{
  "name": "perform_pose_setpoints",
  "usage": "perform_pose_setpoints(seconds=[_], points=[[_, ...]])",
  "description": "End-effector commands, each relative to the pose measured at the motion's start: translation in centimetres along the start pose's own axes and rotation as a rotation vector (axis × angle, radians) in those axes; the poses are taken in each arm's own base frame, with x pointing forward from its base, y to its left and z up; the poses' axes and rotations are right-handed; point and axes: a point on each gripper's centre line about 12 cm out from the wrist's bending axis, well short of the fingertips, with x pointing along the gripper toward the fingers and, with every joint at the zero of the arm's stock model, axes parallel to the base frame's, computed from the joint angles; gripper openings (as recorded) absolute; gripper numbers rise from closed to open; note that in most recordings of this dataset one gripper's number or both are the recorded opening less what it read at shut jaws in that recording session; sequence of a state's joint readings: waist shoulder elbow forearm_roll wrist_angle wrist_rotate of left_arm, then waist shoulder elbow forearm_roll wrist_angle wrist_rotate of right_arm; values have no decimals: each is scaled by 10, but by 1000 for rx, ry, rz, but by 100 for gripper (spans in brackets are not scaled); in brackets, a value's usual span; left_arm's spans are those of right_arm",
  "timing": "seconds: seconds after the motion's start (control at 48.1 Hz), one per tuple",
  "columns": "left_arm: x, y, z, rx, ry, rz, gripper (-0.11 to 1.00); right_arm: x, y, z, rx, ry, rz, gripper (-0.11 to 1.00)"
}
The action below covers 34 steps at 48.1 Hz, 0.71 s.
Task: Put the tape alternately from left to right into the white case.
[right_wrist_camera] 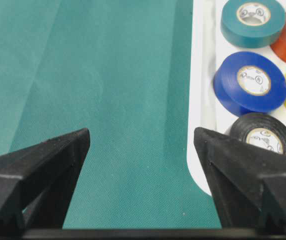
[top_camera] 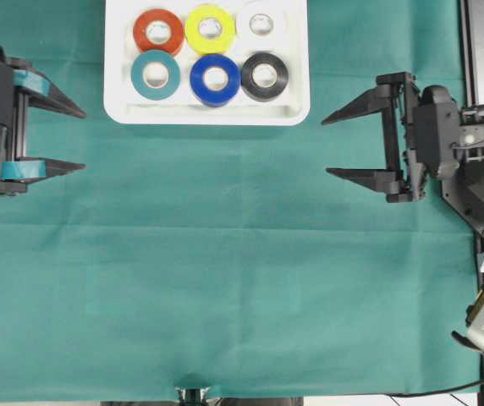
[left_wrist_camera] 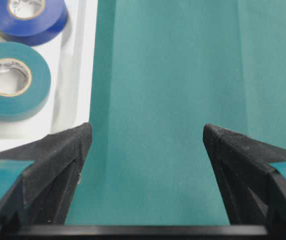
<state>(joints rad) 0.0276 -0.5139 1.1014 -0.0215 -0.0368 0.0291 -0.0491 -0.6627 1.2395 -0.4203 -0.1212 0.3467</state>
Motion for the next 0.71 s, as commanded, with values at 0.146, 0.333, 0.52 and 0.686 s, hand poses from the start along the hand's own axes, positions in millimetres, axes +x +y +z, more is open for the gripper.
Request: perform_pose_setpoints(seconds=[0.146,0.333,0.52,0.686], points=[[-16,1,3,-1,-80,5,100,-10,0,3,20,-51,-5,83],[-26,1,-2,-1,-106,6,100,-17,-1,0,23,-69,-12,83],[-37,1,-5,-1,-141,7,100,-22,-1,-3,36,-85,-16,83],[-49,2,-10,-5,-176,12,100,-27,-1,-6,81,-96,-19,83]])
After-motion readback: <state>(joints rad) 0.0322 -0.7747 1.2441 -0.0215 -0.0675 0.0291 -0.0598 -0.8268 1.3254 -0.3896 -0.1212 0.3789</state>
